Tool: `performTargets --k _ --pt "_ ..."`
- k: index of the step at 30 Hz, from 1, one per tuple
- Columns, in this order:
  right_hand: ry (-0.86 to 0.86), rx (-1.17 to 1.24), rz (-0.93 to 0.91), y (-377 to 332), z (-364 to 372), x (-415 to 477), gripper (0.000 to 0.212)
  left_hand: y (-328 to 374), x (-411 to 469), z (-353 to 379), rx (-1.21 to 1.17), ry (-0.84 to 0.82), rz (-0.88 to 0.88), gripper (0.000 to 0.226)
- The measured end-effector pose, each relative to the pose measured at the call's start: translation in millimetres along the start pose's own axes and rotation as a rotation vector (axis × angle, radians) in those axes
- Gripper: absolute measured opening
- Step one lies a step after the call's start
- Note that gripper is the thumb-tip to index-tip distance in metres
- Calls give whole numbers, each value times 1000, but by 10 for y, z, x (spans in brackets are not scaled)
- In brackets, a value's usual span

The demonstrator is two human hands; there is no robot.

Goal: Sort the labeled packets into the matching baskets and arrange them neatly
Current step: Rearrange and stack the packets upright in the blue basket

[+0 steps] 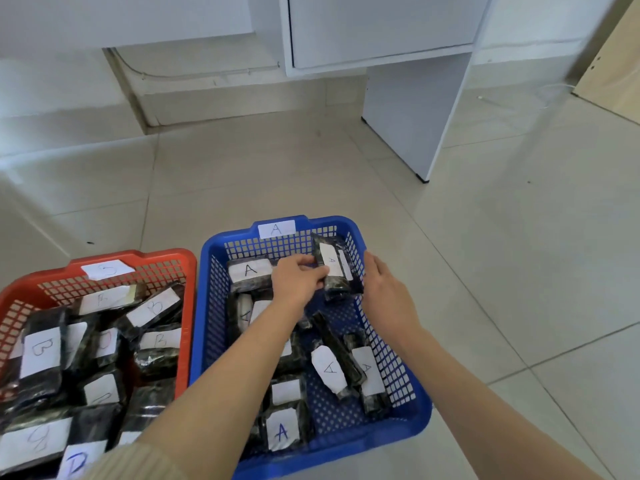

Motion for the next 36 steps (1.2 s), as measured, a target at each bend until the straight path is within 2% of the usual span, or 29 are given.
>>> performTargets --k 3,8,12,17,18,20,22,24,25,27,29,32,36 --pt "-16 36 13 32 34 10 71 4 51 201 56 -8 58 40" --pt "-11 38 -1 53 76 27 73 34 98 243 200 98 165 38" --pt "4 30 -6 79 112 51 72 114 -1 205 317 190 322 36" --pt "1 53 -2 77 109 51 71 179 21 168 350 206 328 34" --pt "18 41 0 73 87 43 69 209 15 132 354 203 337 33" --pt "179 -48 -87 -15 -9 27 63 270 -28 -10 394 197 397 32" --pt "355 -62 -218 -196 -71 1 54 265 -36 -263 564 217 471 32" --pt "377 -20 -374 -457 -39 -34 45 191 11 -584 926 262 523 34" --pt "335 5 -440 -588 2 -58 41 123 52 -730 1124 251 509 38" --pt "161 80 -452 -727 139 -67 36 -21 132 -883 1422 130 451 47" --pt "-36 142 -375 -708 325 -45 33 -70 173 -887 1546 42 452 45" --pt "-154 233 -292 -705 436 -19 28 123 173 -942 1411 103 530 22" --pt "-90 374 -152 -804 439 133 27 352 -15 -1212 992 230 614 22"
Point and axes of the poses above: each hand's wrist, its own x-axis towards the middle knuckle, its own z-axis out of the palm, y = z × x, the point moved 7 cm from there along x, towards the middle knuckle
